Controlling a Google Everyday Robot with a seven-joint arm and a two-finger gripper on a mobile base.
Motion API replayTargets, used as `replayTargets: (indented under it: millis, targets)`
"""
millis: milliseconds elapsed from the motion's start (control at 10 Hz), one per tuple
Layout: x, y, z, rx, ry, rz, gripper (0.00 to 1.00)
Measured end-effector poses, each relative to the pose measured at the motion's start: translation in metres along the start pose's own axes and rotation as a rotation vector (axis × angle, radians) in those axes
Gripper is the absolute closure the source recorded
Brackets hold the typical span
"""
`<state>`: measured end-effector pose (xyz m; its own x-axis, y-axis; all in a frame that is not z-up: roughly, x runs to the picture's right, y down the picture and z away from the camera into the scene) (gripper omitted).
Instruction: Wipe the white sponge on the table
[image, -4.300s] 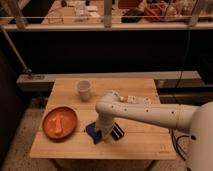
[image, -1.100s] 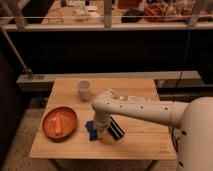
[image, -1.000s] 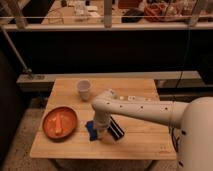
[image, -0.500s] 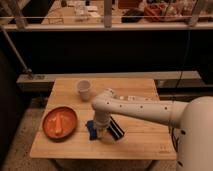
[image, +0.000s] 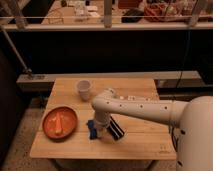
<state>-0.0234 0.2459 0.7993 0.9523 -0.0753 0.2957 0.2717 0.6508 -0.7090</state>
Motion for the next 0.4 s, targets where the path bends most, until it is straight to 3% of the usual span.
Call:
replayTargets:
  millis: [400]
  targets:
    - [0.0018, -0.0028, -0.0003, 0.004, 0.004, 0.037, 0.93]
